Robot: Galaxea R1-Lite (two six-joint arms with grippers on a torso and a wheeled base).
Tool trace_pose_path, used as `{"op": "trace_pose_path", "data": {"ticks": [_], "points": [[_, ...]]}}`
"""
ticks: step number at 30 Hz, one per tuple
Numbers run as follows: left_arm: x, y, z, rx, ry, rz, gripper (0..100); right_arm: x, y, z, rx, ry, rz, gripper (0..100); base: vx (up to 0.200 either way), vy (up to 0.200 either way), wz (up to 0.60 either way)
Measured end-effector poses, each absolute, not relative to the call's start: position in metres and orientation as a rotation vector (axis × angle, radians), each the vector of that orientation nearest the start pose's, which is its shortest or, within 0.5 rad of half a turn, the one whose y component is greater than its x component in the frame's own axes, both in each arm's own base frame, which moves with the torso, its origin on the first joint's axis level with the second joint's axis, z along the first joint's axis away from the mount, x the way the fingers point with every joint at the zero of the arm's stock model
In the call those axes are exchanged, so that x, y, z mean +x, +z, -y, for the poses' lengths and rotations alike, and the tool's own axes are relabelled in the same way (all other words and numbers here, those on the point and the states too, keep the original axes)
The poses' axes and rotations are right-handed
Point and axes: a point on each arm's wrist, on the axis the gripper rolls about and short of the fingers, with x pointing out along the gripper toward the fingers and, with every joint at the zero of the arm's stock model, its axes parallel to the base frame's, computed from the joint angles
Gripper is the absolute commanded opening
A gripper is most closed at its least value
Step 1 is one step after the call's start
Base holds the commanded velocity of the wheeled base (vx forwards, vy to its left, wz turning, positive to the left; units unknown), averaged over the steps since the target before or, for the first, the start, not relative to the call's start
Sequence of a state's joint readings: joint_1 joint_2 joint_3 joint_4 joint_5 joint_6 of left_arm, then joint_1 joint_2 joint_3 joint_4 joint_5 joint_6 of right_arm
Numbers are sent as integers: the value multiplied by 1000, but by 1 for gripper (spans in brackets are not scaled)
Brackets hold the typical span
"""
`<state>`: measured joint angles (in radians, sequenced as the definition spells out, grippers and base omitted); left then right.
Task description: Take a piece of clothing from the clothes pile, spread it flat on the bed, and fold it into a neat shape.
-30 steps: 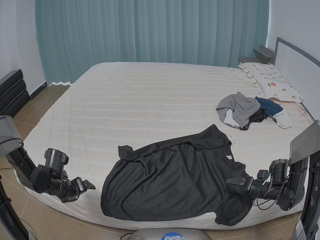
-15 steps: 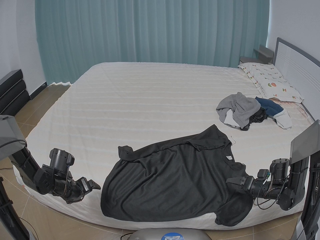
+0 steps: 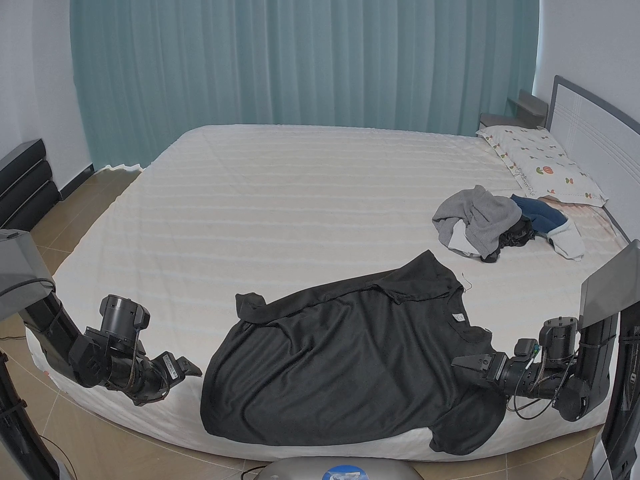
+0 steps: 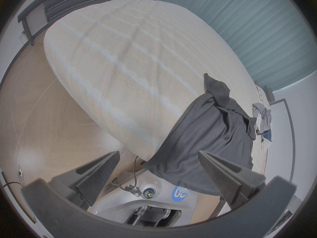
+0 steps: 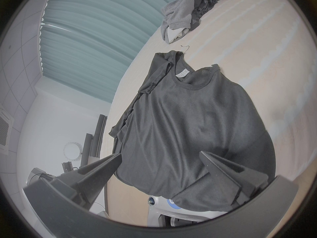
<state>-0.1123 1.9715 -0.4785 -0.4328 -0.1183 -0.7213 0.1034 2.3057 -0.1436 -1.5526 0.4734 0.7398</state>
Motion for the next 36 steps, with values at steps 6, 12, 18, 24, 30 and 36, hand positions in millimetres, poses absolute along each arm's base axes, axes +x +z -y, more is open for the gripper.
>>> {"op": "trace_pose_path", "data": {"ticks": [6,12,18,24,30,36], "points": [[263,24,32,-655,171,-1054,100,246,-22,-37,808,314,-794,100,0,0,0],[278,33,36,-676,162,-1001,100,245,-24,-38,809,314,-803,100,0,0,0],[297,42,47,-689,122,-948,100,245,-25,-38,811,312,-809,100,0,0,0],[326,48,62,-680,74,-893,100,245,-28,-37,829,301,-820,100,0,0,0],[357,38,84,-638,82,-848,100,245,-31,-38,829,298,-831,100,0,0,0],[381,28,105,-610,70,-855,100,245,-32,-39,829,297,-840,100,0,0,0]]}}
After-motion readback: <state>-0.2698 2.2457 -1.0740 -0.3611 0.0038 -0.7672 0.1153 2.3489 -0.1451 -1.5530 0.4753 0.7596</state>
